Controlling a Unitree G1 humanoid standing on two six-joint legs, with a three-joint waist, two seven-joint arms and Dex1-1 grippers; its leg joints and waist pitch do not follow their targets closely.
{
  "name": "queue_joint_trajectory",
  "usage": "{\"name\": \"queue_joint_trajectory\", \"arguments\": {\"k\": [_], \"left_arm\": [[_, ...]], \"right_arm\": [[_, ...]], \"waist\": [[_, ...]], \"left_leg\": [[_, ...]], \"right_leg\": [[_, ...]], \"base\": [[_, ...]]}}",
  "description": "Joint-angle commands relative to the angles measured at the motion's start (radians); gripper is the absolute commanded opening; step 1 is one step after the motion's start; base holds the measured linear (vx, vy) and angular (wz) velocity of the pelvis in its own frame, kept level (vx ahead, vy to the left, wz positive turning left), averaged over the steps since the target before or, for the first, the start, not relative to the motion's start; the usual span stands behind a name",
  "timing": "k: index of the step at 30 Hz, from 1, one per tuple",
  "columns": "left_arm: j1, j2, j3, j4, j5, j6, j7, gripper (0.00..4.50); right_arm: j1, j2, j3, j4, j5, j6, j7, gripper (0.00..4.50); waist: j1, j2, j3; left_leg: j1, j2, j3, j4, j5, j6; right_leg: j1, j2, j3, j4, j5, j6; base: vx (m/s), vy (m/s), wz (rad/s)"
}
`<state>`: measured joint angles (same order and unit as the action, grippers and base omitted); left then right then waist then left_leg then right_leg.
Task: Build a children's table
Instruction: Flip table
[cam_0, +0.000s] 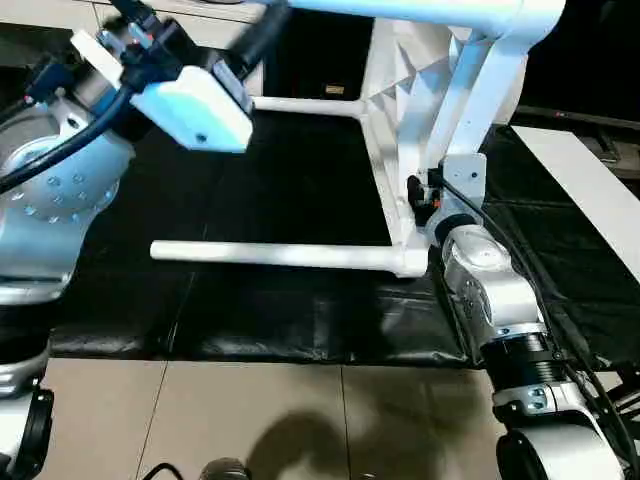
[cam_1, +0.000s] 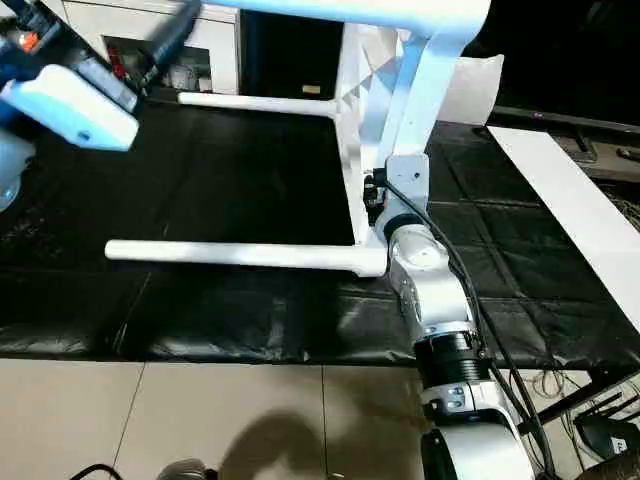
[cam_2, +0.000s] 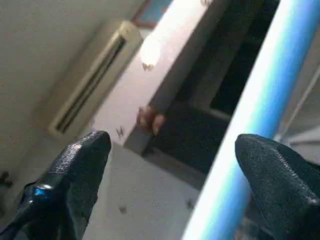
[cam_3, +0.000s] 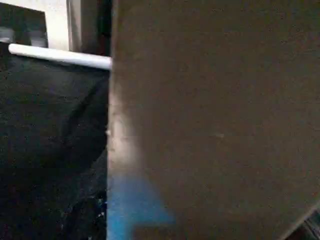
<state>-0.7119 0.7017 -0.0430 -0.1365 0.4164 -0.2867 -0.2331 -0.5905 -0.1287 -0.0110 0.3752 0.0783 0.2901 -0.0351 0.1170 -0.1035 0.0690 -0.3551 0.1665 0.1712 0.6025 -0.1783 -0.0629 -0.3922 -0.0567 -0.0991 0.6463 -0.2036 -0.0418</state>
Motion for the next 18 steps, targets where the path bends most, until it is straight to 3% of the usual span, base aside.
{"name": "queue_joint_trajectory", "arguments": {"k": [1,5,8,10,12,16,18], "left_arm": [[-0.014,-0.002,-0.004,-0.005,0.011,0.002,0.003,4.5],[-0.016,-0.002,-0.005,0.003,0.013,0.01,0.0,4.5],[-0.085,-0.013,-0.054,0.166,0.012,0.082,-0.052,4.5],[-0.114,-0.027,-0.057,0.212,0.017,0.072,-0.042,4.14],[-0.136,-0.039,-0.06,0.249,0.026,0.062,-0.03,4.14],[-0.179,-0.059,-0.079,0.328,0.047,0.057,-0.021,3.71],[-0.2,-0.068,-0.084,0.357,0.031,0.069,-0.028,3.55]], "right_arm": [[-0.016,-0.021,-0.011,0.019,-0.031,-0.001,-0.015,2.01],[-0.016,-0.021,-0.011,0.018,-0.032,-0.001,-0.014,2.0],[-0.031,-0.033,0.005,0.011,-0.052,-0.01,-0.005,1.99],[-0.035,-0.039,0.014,0.005,-0.063,-0.01,-0.001,1.99],[-0.037,-0.042,0.02,0.0,-0.069,-0.009,0.002,1.99],[-0.037,-0.05,0.031,-0.014,-0.08,-0.005,0.008,1.99],[-0.039,-0.057,0.035,-0.022,-0.088,-0.006,0.011,1.99]], "waist": [[-0.001,0.029,-0.066],[-0.001,0.029,-0.066],[0.003,0.027,-0.066],[0.003,0.027,-0.066],[0.006,0.028,-0.071],[0.007,0.027,-0.077],[0.008,0.032,-0.075]], "left_leg": [[0.011,0.067,-0.034,-0.076,-0.269,-0.092],[0.011,0.067,-0.033,-0.076,-0.27,-0.09],[0.012,0.059,-0.031,-0.074,-0.272,-0.084],[0.009,0.059,-0.032,-0.075,-0.265,-0.082],[0.008,0.065,-0.033,-0.073,-0.237,-0.083],[0.001,0.064,-0.031,-0.07,-0.173,-0.073],[0.003,0.065,-0.03,-0.069,-0.169,-0.071]], "right_leg": [[0.037,-0.107,0.078,-0.082,-0.234,-0.083],[0.036,-0.107,0.078,-0.082,-0.231,-0.087],[0.034,-0.105,0.078,-0.088,-0.275,-0.071],[0.036,-0.106,0.077,-0.091,-0.282,-0.063],[0.037,-0.109,0.078,-0.085,-0.231,-0.072],[0.044,-0.107,0.078,-0.07,-0.113,-0.093],[0.043,-0.107,0.077,-0.071,-0.092,-0.103]], "base": [[0.0,0.0,0.0],[0.0,0.0,0.0],[0.0,0.0,0.0],[0.0,0.0,0.0],[0.0,0.0,0.0],[0.0,0.0,0.0],[0.0,0.0,0.0]]}}
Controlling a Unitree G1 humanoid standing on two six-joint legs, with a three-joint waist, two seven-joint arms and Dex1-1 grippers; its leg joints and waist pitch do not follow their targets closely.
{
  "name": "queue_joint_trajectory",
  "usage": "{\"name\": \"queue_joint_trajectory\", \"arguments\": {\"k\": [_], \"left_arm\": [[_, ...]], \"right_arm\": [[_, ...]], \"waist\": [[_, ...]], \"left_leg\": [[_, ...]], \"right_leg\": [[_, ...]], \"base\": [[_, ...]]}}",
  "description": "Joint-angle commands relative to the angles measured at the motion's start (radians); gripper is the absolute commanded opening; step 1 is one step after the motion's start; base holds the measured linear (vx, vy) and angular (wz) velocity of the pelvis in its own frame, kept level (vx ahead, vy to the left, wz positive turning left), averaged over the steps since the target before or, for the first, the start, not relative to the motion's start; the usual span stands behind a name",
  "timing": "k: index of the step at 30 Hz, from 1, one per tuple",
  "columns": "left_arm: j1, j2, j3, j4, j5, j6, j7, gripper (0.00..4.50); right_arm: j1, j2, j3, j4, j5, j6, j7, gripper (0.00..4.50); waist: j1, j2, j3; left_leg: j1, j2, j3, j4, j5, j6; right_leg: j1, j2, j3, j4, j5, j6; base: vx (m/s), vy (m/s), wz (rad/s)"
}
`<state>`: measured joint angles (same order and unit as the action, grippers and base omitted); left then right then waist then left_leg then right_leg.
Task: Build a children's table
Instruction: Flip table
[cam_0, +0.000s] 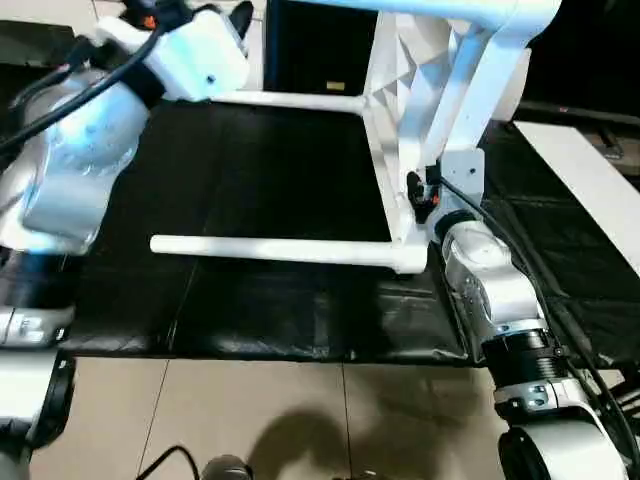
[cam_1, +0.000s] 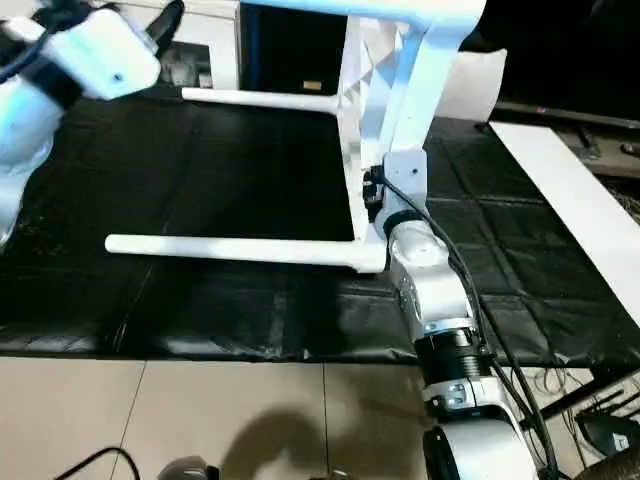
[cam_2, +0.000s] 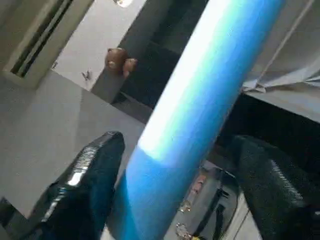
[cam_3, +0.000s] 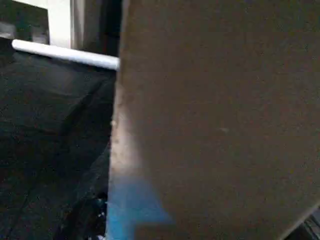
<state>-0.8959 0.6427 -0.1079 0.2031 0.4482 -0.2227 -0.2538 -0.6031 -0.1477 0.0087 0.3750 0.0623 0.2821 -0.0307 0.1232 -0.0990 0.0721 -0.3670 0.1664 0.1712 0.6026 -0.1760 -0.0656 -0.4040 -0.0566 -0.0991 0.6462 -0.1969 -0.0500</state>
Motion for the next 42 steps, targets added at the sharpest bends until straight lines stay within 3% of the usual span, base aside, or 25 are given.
{"name": "queue_joint_trajectory", "arguments": {"k": [1,5,11,13,14,15,16,17,18,22,23,24,25,28,30,32,34,36,37,40,41,42], "left_arm": [[-0.02,-0.009,-0.02,0.023,-0.004,0.005,-0.006,3.41],[-0.03,-0.012,-0.013,0.051,-0.009,0.016,-0.02,3.28],[-0.033,-0.026,0.011,0.047,-0.062,0.045,-0.056,2.7],[-0.032,-0.047,0.028,0.017,-0.129,0.092,-0.102,2.57],[-0.024,-0.085,0.056,-0.02,-0.22,0.162,-0.144,2.55],[-0.021,-0.097,0.064,-0.029,-0.245,0.183,-0.152,2.55],[-0.016,-0.109,0.076,-0.038,-0.274,0.207,-0.159,2.51],[-0.012,-0.12,0.087,-0.043,-0.297,0.226,-0.162,2.44],[-0.008,-0.133,0.105,-0.045,-0.322,0.247,-0.158,2.44],[-0.004,-0.163,0.177,-0.048,-0.396,0.321,-0.139,2.39],[-0.002,-0.18,0.219,-0.058,-0.431,0.364,-0.129,2.36],[-0.002,-0.18,0.219,-0.058,-0.431,0.364,-0.129,2.35],[0.0,-0.186,0.238,-0.067,-0.439,0.385,-0.127,2.34],[0.015,-0.196,0.274,-0.097,-0.46,0.442,-0.129,2.31],[0.031,-0.204,0.295,-0.119,-0.485,0.475,-0.121,2.3],[0.038,-0.204,0.298,-0.127,-0.492,0.484,-0.12,2.29],[0.044,-0.207,0.304,-0.137,-0.497,0.503,-0.114,2.29],[0.046,-0.208,0.307,-0.14,-0.497,0.515,-0.112,2.29],[0.048,-0.212,0.312,-0.145,-0.501,0.527,-0.109,2.29],[0.056,-0.217,0.32,-0.155,-0.505,0.55,-0.109,2.29],[0.057,-0.217,0.32,-0.158,-0.505,0.555,-0.109,2.29],[0.058,-0.217,0.321,-0.159,-0.505,0.558,-0.109,2.29]], "right_arm": [[-0.027,-0.041,0.017,-0.024,-0.075,0.001,0.008,1.99],[-0.033,-0.066,0.038,-0.039,-0.093,0.001,0.028,1.99],[-0.062,-0.129,0.074,-0.067,-0.127,0.007,0.086,1.99],[-0.096,-0.182,0.099,-0.073,-0.154,0.018,0.145,1.99],[-0.144,-0.24,0.114,-0.059,-0.173,0.012,0.209,1.99],[-0.16,-0.257,0.117,-0.052,-0.176,0.007,0.227,1.99],[-0.185,-0.283,0.119,-0.041,-0.172,0.003,0.261,1.99],[-0.204,-0.302,0.119,-0.034,-0.165,0.001,0.292,1.99],[-0.236,-0.333,0.117,-0.021,-0.153,-0.001,0.341,1.99],[-0.322,-0.436,0.13,-0.004,-0.124,-0.04,0.52,1.99],[-0.353,-0.464,0.116,-0.007,-0.069,-0.027,0.604,1.99],[-0.353,-0.464,0.116,-0.007,-0.069,-0.027,0.604,1.99],[-0.366,-0.472,0.108,-0.007,-0.044,-0.025,0.638,2.55],[-0.398,-0.483,0.081,0.003,-0.013,-0.032,0.687,2.76],[-0.419,-0.484,0.058,0.025,0.004,-0.085,0.72,3.1],[-0.424,-0.488,0.053,0.034,0.009,-0.115,0.737,3.19],[-0.43,-0.485,0.034,0.045,0.024,-0.193,0.743,3.22],[-0.432,-0.483,0.028,0.048,0.03,-0.225,0.742,3.57],[-0.436,-0.478,0.014,0.047,0.038,-0.255,0.735,3.63],[-0.473,-0.421,-0.099,0.015,0.121,-0.351,0.697,3.86],[-0.483,-0.404,-0.133,-0.003,0.162,-0.378,0.704,4.09],[-0.486,-0.397,-0.147,-0.011,0.179,-0.39,0.707,4.09]], "waist": [[0.001,0.025,-0.077],[0.004,0.025,-0.074],[0.009,0.026,-0.073],[0.013,0.028,-0.073],[0.016,0.023,-0.074],[0.019,0.022,-0.074],[0.019,0.022,-0.074],[0.021,0.024,-0.072],[0.027,0.032,-0.072],[0.03,0.03,-0.071],[0.033,0.03,-0.072],[0.031,0.031,-0.071],[0.032,0.032,-0.072],[0.034,0.03,-0.07],[0.032,0.03,-0.07],[0.031,0.029,-0.069],[0.031,0.027,-0.069],[0.031,0.026,-0.07],[0.031,0.03,-0.07],[0.029,0.032,-0.07],[0.03,0.039,-0.071],[0.03,0.038,-0.072]], "left_leg": [[0.014,0.064,-0.029,-0.069,-0.177,-0.066],[0.015,0.065,-0.029,-0.069,-0.179,-0.062],[0.012,0.064,-0.026,-0.067,-0.159,-0.052],[0.012,0.063,-0.024,-0.065,-0.141,-0.045],[0.008,0.061,-0.022,-0.062,-0.118,-0.038],[0.006,0.056,-0.017,-0.057,-0.09,-0.016],[0.006,0.056,-0.017,-0.057,-0.09,-0.016],[0.002,0.053,-0.015,-0.055,-0.087,0.001],[0.002,0.051,-0.013,-0.053,-0.085,0.014],[0.002,0.055,-0.014,-0.052,-0.102,0.024],[0.004,0.057,-0.015,-0.051,-0.108,0.029],[0.002,0.058,-0.016,-0.052,-0.113,0.03],[0.003,0.059,-0.017,-0.05,-0.115,0.031],[0.001,0.06,-0.017,-0.048,-0.136,0.04],[0.002,0.063,-0.02,-0.051,-0.139,0.032],[0.005,0.065,-0.019,-0.05,-0.157,0.028],[0.001,0.064,-0.019,-0.048,-0.161,0.032],[0.001,0.063,-0.019,-0.047,-0.157,0.033],[0.002,0.063,-0.019,-0.047,-0.157,0.033],[0.004,0.065,-0.02,-0.048,-0.173,0.038],[0.004,0.065,-0.022,-0.049,-0.173,0.038],[0.005,0.067,-0.021,-0.05,-0.178,0.041]], "right_leg": [[0.056,-0.107,0.077,-0.072,-0.109,-0.097],[0.055,-0.11,0.077,-0.076,-0.152,-0.093],[0.057,-0.109,0.078,-0.076,-0.162,-0.091],[0.059,-0.11,0.078,-0.074,-0.15,-0.096],[0.063,-0.109,0.078,-0.068,-0.131,-0.105],[0.062,-0.105,0.077,-0.067,-0.103,-0.12],[0.062,-0.105,0.077,-0.067,-0.103,-0.12],[0.064,-0.106,0.077,-0.069,-0.122,-0.124],[0.062,-0.106,0.077,-0.073,-0.149,-0.118],[0.06,-0.102,0.072,-0.08,-0.202,-0.101],[0.058,-0.102,0.071,-0.08,-0.214,-0.1],[0.06,-0.103,0.07,-0.079,-0.217,-0.106],[0.059,-0.103,0.07,-0.08,-0.22,-0.105],[0.057,-0.106,0.069,-0.084,-0.251,-0.104],[0.055,-0.105,0.067,-0.086,-0.264,-0.101],[0.051,-0.105,0.068,-0.087,-0.269,-0.11],[0.054,-0.108,0.068,-0.088,-0.276,-0.11],[0.053,-0.107,0.067,-0.087,-0.275,-0.107],[0.052,-0.106,0.067,-0.086,-0.272,-0.108],[0.048,-0.106,0.067,-0.089,-0.278,-0.109],[0.049,-0.105,0.066,-0.085,-0.269,-0.116],[0.048,-0.105,0.067,-0.087,-0.262,-0.116]], "base": [[0.0,0.0,0.0],[0.0,0.0,0.0],[0.0,0.0,0.0],[0.0,0.0,0.0],[0.0,0.0,0.0],[0.0,0.0,0.0],[0.0,0.0,0.0],[0.0,0.0,0.0],[0.0,0.0,0.0],[0.0,0.0,0.0],[0.0,0.0,0.0],[0.0,0.0,0.0],[0.0,0.0,0.0],[0.0,0.0,0.0],[0.0,0.0,0.0],[0.0,0.0,0.0],[0.0,0.0,0.0],[0.0,0.0,0.0],[0.0,0.0,0.0],[0.0,0.0,0.0],[0.0,0.0,0.0],[0.0,0.0,0.0]]}}
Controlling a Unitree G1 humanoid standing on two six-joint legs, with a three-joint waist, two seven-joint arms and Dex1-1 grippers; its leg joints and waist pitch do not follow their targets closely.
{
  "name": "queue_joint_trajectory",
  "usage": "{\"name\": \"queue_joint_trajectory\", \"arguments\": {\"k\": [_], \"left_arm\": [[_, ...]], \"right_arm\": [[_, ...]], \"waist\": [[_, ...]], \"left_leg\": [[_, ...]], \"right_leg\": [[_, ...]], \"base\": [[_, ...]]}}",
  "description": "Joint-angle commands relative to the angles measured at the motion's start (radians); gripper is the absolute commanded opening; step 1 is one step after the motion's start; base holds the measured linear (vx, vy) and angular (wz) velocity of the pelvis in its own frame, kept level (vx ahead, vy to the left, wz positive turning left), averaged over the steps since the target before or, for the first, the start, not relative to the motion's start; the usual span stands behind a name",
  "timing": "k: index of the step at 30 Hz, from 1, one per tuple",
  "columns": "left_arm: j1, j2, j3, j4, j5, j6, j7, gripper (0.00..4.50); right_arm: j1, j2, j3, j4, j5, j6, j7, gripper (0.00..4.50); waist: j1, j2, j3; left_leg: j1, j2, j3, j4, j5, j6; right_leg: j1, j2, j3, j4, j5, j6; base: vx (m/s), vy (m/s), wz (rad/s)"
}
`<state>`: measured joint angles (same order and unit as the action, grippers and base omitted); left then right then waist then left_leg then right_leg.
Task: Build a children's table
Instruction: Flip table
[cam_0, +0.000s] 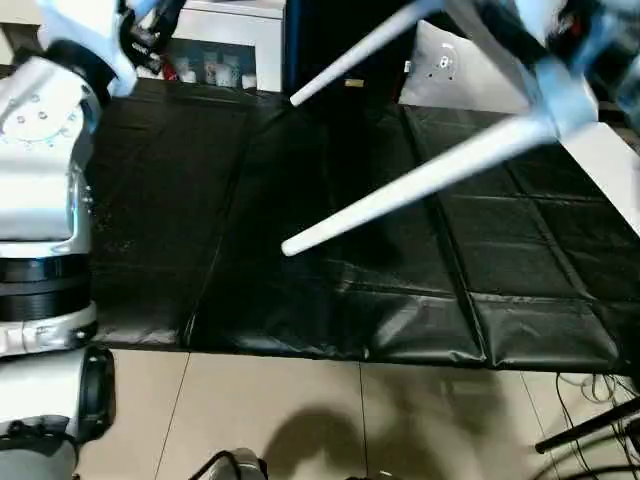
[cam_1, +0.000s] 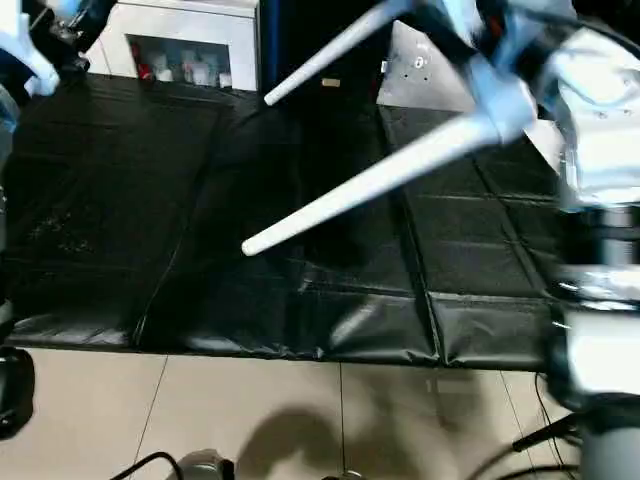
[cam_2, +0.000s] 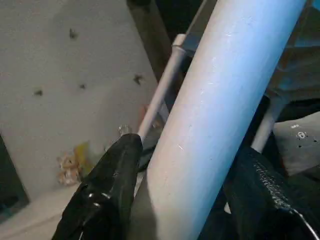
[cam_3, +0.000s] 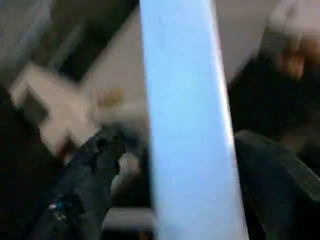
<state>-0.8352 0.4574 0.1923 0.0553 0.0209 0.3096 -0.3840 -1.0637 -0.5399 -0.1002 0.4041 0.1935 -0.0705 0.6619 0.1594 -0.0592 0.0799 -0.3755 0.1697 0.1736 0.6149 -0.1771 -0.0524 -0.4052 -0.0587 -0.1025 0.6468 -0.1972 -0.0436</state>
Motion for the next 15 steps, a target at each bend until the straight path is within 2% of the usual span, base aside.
{"name": "queue_joint_trajectory", "arguments": {"k": [1,3,4,6,7,9,11,12,13,14,15], "left_arm": [[-0.002,-0.03,0.021,-0.013,-0.078,0.027,0.02,2.29],[-0.001,-0.026,0.021,-0.008,-0.075,0.024,0.017,2.26],[0.002,-0.023,0.023,-0.003,-0.07,0.02,0.014,2.26],[0.013,-0.014,0.027,0.014,-0.06,0.009,0.007,2.25],[0.014,-0.014,0.028,0.016,-0.06,0.008,0.006,2.24],[0.027,-0.012,0.032,0.023,-0.063,-0.008,0.002,2.23],[0.048,-0.007,0.034,0.027,-0.071,-0.032,-0.01,2.22],[0.058,-0.004,0.036,0.026,-0.076,-0.037,-0.014,2.22],[0.061,-0.003,0.036,0.025,-0.078,-0.037,-0.015,2.2],[0.077,0.001,0.033,0.023,-0.084,-0.059,-0.032,2.18],[0.096,0.003,0.032,0.017,-0.091,-0.068,-0.045,2.16]], "right_arm": [[-0.029,0.004,-0.06,-0.059,0.087,-0.052,0.029,4.13],[-0.021,0.015,-0.084,-0.102,0.148,-0.038,0.057,4.42],[-0.005,0.023,-0.089,-0.138,0.188,-0.009,0.077,4.42],[0.085,0.058,-0.073,-0.263,0.284,0.088,0.123,4.5],[0.095,0.062,-0.07,-0.273,0.29,0.094,0.124,4.5],[0.179,0.103,-0.05,-0.338,0.322,0.125,0.105,4.5],[0.301,0.174,-0.028,-0.389,0.339,0.146,0.036,4.5],[0.357,0.202,-0.015,-0.405,0.341,0.152,0.006,4.5],[0.372,0.209,-0.011,-0.409,0.341,0.154,-0.001,4.5],[0.426,0.231,0.005,-0.414,0.332,0.155,-0.016,4.5],[0.479,0.252,0.016,-0.416,0.323,0.156,-0.032,4.5]], "waist": [[-0.004,-0.002,-0.081],[-0.001,0.0,-0.081],[0.003,0.004,-0.083],[0.004,0.004,-0.082],[0.003,0.007,-0.081],[0.001,0.006,-0.083],[-0.001,0.007,-0.082],[0.001,0.012,-0.085],[-0.002,0.012,-0.083],[-0.001,0.019,-0.085],[-0.001,0.019,-0.085]], "left_leg": [[0.014,0.066,-0.025,-0.062,-0.172,0.028],[0.015,0.067,-0.024,-0.062,-0.162,0.034],[0.014,0.069,-0.025,-0.062,-0.144,0.042],[0.012,0.07,-0.027,-0.064,-0.138,0.047],[0.011,0.072,-0.028,-0.066,-0.143,0.045],[0.012,0.072,-0.03,-0.068,-0.161,0.034],[0.014,0.072,-0.032,-0.072,-0.189,0.011],[0.017,0.073,-0.031,-0.073,-0.189,-0.002],[0.015,0.071,-0.034,-0.076,-0.209,-0.013],[0.019,0.071,-0.033,-0.076,-0.225,-0.023],[0.019,0.071,-0.033,-0.076,-0.225,-0.023]], "right_leg": [[0.048,-0.102,0.07,-0.083,-0.239,-0.129],[0.048,-0.1,0.071,-0.08,-0.206,-0.134],[0.05,-0.1,0.071,-0.077,-0.164,-0.144],[0.052,-0.1,0.071,-0.076,-0.144,-0.139],[0.052,-0.102,0.07,-0.079,-0.149,-0.131],[0.053,-0.105,0.068,-0.083,-0.175,-0.126],[0.05,-0.109,0.068,-0.09,-0.227,-0.111],[0.049,-0.11,0.069,-0.094,-0.232,-0.107],[0.048,-0.108,0.069,-0.092,-0.238,-0.11],[0.048,-0.11,0.069,-0.095,-0.252,-0.108],[0.048,-0.11,0.069,-0.095,-0.252,-0.108]], "base": [[0.0,0.0,0.0],[0.0,0.0,0.0],[0.0,0.0,0.0],[0.0,0.0,0.0],[0.0,0.0,0.0],[0.0,0.0,0.0],[0.0,0.0,0.0],[0.0,0.0,0.0],[0.0,0.0,0.0],[0.0,0.0,0.0],[0.0,0.0,0.0]]}}
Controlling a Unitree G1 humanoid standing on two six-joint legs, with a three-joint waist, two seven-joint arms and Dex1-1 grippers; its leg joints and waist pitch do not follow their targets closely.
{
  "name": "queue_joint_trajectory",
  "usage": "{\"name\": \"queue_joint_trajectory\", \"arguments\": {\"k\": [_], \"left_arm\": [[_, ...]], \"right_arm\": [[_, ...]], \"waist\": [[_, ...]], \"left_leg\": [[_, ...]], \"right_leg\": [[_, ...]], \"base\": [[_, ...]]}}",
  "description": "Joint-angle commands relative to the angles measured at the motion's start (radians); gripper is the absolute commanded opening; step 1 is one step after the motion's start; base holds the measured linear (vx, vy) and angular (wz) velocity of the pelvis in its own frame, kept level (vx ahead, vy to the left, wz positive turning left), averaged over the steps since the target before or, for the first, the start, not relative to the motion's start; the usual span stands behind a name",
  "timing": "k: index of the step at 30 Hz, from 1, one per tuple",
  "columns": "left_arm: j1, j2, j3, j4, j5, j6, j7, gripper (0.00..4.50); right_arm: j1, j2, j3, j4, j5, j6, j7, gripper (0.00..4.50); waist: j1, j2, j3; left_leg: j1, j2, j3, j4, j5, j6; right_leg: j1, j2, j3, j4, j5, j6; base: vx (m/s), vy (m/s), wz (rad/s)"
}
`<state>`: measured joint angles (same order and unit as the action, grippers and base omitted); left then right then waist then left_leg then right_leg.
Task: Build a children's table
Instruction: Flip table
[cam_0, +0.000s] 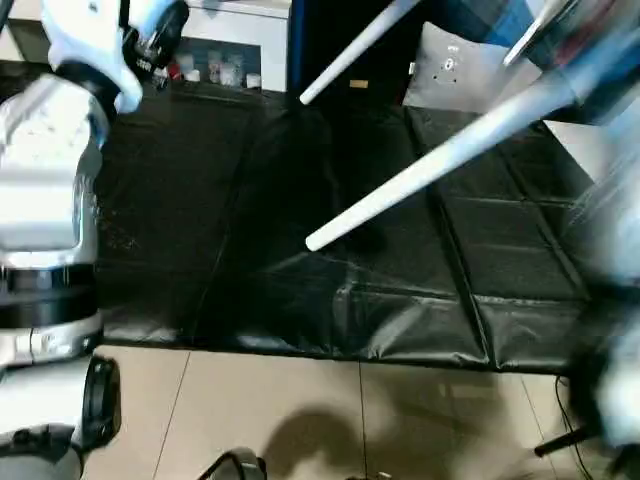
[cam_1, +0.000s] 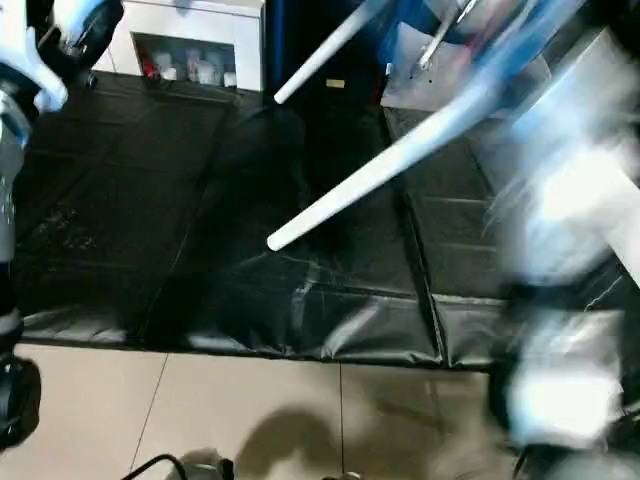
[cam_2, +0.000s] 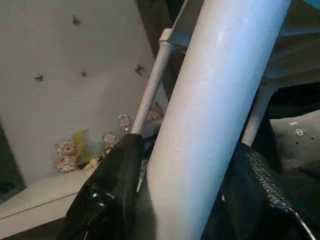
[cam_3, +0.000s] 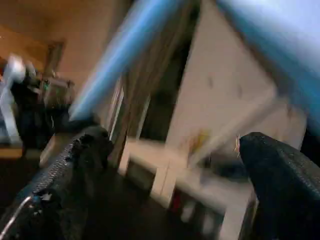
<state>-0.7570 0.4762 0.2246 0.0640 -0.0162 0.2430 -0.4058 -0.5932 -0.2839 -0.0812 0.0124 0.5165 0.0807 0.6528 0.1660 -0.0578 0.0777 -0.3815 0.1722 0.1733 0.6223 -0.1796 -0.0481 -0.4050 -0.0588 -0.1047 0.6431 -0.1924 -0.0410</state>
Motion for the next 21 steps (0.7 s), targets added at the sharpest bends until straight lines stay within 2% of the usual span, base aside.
{"name": "queue_joint_trajectory", "arguments": {"k": [1,4,5,6,7,8,9,12,13,14,15,18,21], "left_arm": [[0.03,-0.019,0.003,0.001,-0.061,0.004,-0.024,2.15],[0.065,-0.026,0.01,-0.015,-0.069,0.009,-0.025,2.09],[0.078,-0.026,0.01,-0.021,-0.071,0.002,-0.028,2.06],[0.083,-0.026,0.011,-0.022,-0.072,-0.001,-0.029,2.06],[0.102,-0.026,0.012,-0.026,-0.076,-0.013,-0.033,2.02],[0.112,-0.025,0.013,-0.029,-0.079,-0.02,-0.039,2.0],[0.12,-0.02,0.011,-0.028,-0.08,-0.031,-0.045,1.97],[0.127,-0.012,0.008,-0.022,-0.083,-0.048,-0.054,1.88],[0.128,-0.008,0.009,-0.018,-0.082,-0.052,-0.053,1.86],[0.13,-0.005,0.011,-0.017,-0.081,-0.055,-0.055,1.84],[0.133,0.001,0.014,-0.013,-0.08,-0.06,-0.059,1.82],[0.134,0.002,0.014,-0.01,-0.08,-0.064,-0.061,1.77],[0.138,0.008,0.009,-0.002,-0.084,-0.079,-0.075,1.73]], "right_arm": [[0.039,0.01,-0.003,-0.029,-0.005,0.012,-0.037,4.5],[0.12,0.051,-0.012,-0.027,-0.029,0.025,-0.085,4.5],[0.151,0.064,-0.016,-0.028,-0.037,0.026,-0.103,4.5],[0.163,0.068,-0.017,-0.026,-0.041,0.026,-0.11,4.5],[0.211,0.088,-0.023,-0.019,-0.055,0.026,-0.151,4.5],[0.238,0.099,-0.028,-0.011,-0.064,0.021,-0.178,4.5],[0.258,0.112,-0.036,0.0,-0.075,0.006,-0.213,4.5],[0.275,0.138,-0.06,0.017,-0.087,-0.025,-0.269,4.5],[0.275,0.147,-0.071,0.025,-0.094,-0.043,-0.289,4.5],[0.276,0.153,-0.08,0.027,-0.098,-0.054,-0.299,4.5],[0.268,0.16,-0.095,0.04,-0.112,-0.079,-0.322,4.5],[0.261,0.162,-0.103,0.051,-0.116,-0.084,-0.335,4.5],[0.185,0.145,-0.124,0.165,-0.107,-0.093,-0.337,4.5]], "waist": [[-0.007,0.019,-0.081],[-0.008,0.018,-0.081],[-0.009,0.015,-0.08],[-0.009,0.015,-0.08],[-0.008,0.018,-0.078],[-0.008,0.012,-0.077],[-0.007,0.015,-0.078],[-0.009,0.015,-0.079],[-0.011,0.015,-0.076],[-0.01,0.006,-0.071],[-0.009,0.009,-0.072],[-0.013,0.01,-0.072],[-0.02,0.012,-0.074]], "left_leg": [[0.021,0.068,-0.034,-0.085,-0.231,-0.034],[0.024,0.07,-0.034,-0.087,-0.245,-0.04],[0.024,0.07,-0.033,-0.087,-0.245,-0.04],[0.024,0.07,-0.033,-0.087,-0.245,-0.04],[0.026,0.071,-0.034,-0.089,-0.257,-0.041],[0.025,0.071,-0.034,-0.091,-0.259,-0.042],[0.028,0.071,-0.034,-0.091,-0.266,-0.045],[0.029,0.071,-0.036,-0.093,-0.285,-0.05],[0.03,0.069,-0.035,-0.093,-0.304,-0.055],[0.032,0.067,-0.034,-0.093,-0.308,-0.05],[0.032,0.067,-0.034,-0.092,-0.306,-0.05],[0.03,0.07,-0.037,-0.095,-0.308,-0.051],[0.027,0.069,-0.038,-0.096,-0.301,-0.053]], "right_leg": [[0.049,-0.112,0.073,-0.092,-0.267,-0.109],[0.046,-0.112,0.073,-0.092,-0.275,-0.109],[0.045,-0.112,0.075,-0.094,-0.274,-0.105],[0.045,-0.112,0.075,-0.094,-0.274,-0.105],[0.043,-0.113,0.074,-0.097,-0.294,-0.1],[0.043,-0.113,0.075,-0.099,-0.299,-0.096],[0.041,-0.114,0.075,-0.099,-0.304,-0.096],[0.041,-0.113,0.075,-0.1,-0.32,-0.09],[0.037,-0.115,0.075,-0.105,-0.35,-0.083],[0.035,-0.117,0.076,-0.109,-0.386,-0.071],[0.036,-0.118,0.076,-0.109,-0.393,-0.067],[0.035,-0.116,0.075,-0.109,-0.394,-0.055],[0.038,-0.115,0.075,-0.101,-0.352,-0.073]], "base": [[0.0,0.0,0.0],[0.0,0.0,0.0],[0.0,0.0,0.0],[0.0,0.0,0.0],[0.0,0.0,0.0],[0.0,0.0,0.0],[0.0,0.0,0.0],[0.0,0.0,0.0],[0.0,0.0,0.0],[0.0,0.0,0.0],[0.0,0.0,0.0],[0.0,0.0,0.0],[0.0,0.0,0.0]]}}
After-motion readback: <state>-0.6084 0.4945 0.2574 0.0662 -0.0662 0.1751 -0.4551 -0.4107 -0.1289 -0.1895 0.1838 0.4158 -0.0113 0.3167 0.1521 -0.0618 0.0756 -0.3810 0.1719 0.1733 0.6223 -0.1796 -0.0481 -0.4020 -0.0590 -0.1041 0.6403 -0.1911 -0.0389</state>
